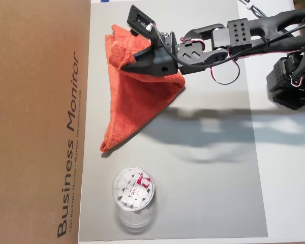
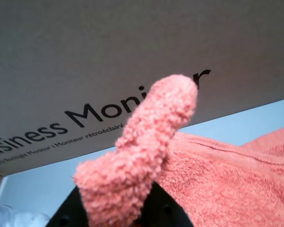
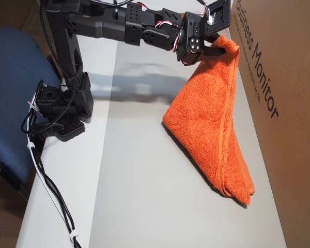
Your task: Fold the blanket.
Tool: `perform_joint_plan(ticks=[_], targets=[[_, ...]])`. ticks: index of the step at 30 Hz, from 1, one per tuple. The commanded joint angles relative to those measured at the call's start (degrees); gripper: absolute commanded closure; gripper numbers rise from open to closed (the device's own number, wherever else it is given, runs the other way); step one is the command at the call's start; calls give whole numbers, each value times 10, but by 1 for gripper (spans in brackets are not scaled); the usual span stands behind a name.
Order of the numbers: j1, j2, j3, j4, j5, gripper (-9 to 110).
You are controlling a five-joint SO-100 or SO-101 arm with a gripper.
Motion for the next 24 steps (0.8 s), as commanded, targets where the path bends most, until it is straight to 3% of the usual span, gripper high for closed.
perform_joint_plan(ticks=[1,24], targets=[[-14,-22,-55,-11,-27,102],[-90,-252,-276,-11,-241,102]])
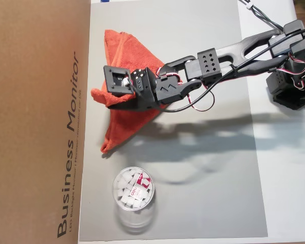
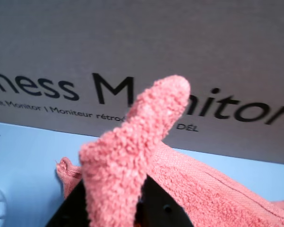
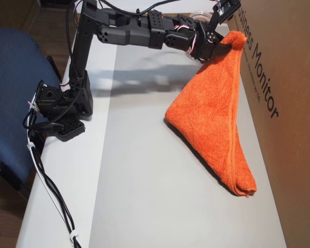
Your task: Fold the blanket.
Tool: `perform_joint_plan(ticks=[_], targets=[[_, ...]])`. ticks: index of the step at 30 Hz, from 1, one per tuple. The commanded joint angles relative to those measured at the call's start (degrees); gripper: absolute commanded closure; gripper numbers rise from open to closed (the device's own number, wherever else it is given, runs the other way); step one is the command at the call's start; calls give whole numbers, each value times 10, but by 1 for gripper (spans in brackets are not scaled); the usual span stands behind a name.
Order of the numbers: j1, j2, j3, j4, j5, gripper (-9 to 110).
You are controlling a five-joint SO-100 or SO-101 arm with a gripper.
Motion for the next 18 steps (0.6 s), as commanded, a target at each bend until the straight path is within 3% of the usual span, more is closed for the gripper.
perform_joint_plan(ticks=[1,18], targets=[[-18,-17,-57,-11,-27,102],[-65,-119,-107,-11,-149,102]])
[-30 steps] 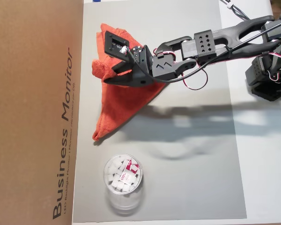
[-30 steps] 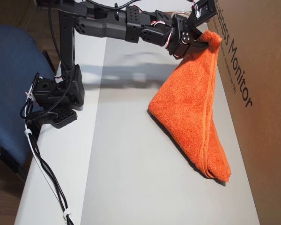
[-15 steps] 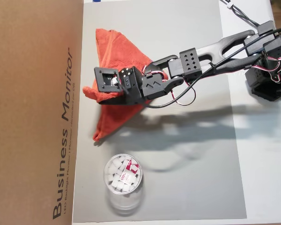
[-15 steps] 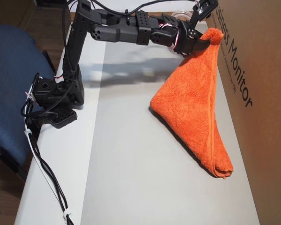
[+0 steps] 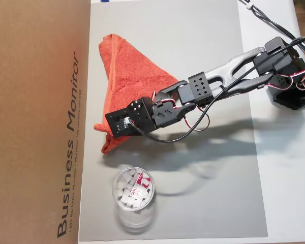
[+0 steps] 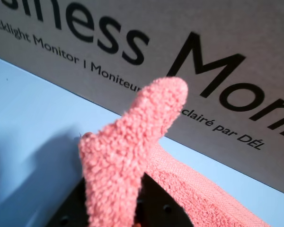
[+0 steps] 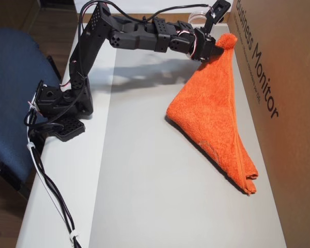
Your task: Fold the blanket.
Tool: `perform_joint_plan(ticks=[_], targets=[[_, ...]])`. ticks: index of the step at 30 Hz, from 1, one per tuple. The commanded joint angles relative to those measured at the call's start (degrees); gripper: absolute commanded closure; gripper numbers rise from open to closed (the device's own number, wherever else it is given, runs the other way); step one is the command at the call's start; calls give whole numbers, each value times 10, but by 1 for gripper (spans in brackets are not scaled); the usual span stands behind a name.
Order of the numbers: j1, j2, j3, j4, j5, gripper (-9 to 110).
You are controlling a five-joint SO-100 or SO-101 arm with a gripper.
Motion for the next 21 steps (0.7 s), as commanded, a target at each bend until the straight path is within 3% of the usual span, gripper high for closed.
perform_joint_plan(ticks=[1,21], targets=[[-4,7,-24,-11,-12,102],[-5,-36,-25,-11,-127,102]])
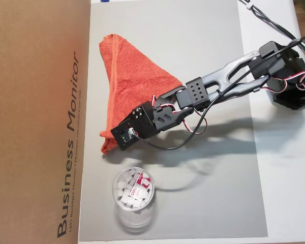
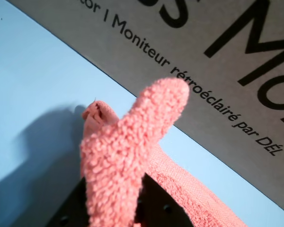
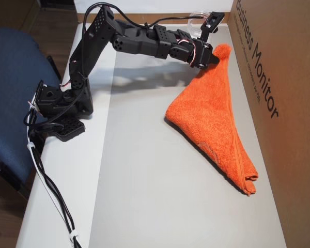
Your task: Fold the blanket.
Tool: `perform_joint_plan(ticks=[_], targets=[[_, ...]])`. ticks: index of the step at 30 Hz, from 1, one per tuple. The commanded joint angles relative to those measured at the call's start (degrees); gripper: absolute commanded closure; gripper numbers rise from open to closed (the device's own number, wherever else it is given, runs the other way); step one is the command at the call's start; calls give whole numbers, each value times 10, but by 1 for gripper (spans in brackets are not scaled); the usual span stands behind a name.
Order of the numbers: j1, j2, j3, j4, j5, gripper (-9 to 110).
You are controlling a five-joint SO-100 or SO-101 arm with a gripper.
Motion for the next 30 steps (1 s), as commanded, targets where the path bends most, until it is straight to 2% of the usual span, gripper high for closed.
perform_joint_plan(ticks=[1,9,24,30], targets=[[-4,4,-25,-11,-17,102],[-13,-9,-23,-11,-58,102],[-36,-41,-30,-10,-49,102],[-34,-41,-27,-7,-46,89]])
